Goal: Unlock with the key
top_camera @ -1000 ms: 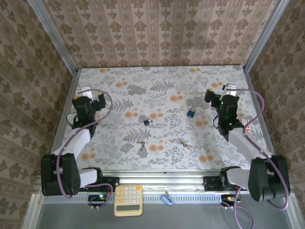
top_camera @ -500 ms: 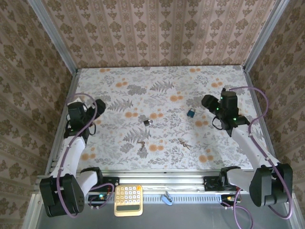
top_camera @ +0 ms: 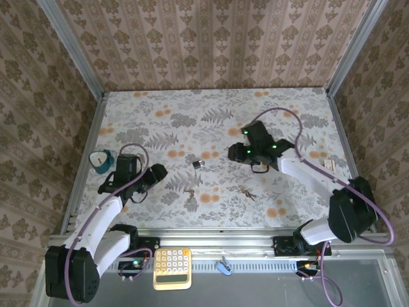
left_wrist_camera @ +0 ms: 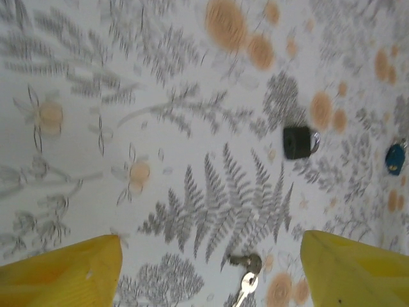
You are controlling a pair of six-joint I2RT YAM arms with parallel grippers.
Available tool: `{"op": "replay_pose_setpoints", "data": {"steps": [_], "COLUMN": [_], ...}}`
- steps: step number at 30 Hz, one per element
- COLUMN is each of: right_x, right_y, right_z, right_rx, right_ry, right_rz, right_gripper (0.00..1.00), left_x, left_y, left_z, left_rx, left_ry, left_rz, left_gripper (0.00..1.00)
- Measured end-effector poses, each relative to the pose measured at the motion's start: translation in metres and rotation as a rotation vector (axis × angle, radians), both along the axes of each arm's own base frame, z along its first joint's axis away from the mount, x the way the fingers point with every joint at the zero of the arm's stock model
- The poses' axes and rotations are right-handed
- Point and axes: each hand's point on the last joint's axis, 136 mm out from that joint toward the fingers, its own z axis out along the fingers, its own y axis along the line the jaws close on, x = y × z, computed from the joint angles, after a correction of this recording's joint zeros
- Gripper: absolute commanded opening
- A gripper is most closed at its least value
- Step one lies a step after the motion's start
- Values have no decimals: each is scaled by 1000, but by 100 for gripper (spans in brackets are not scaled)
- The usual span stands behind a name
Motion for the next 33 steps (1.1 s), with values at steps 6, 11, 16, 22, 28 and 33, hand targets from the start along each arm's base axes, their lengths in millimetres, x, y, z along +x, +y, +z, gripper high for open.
{"op": "replay_pose_setpoints", "data": {"steps": [6,11,16,22,28,33], "right_x": [-28,-49,-66,-78,-79,-80], "right_y": [71,117,140,153,163,167], "right_z": [-20,-41,-63,-79,-92,-106], "right_rx": [-85,-176,-276,-353,-389,-412], "right_ry": [76,116,155,178,195,218], "right_rz": [187,314,406,466,491,499], "right_gripper": [40,44,48,50,48,47], "left_x": [-20,-35,-45,-47,-53,-54], "left_y": [0,4,7,10,12,13], "left_z": [-19,-33,-44,-42,-48,-51], "left_rx": [-23,-43,-57,-68,-70,-73], "left_ry": [95,139,182,174,195,207], "left_rz": [36,86,124,154,177,186], "left_gripper": [67,66,67,67,67,67]}}
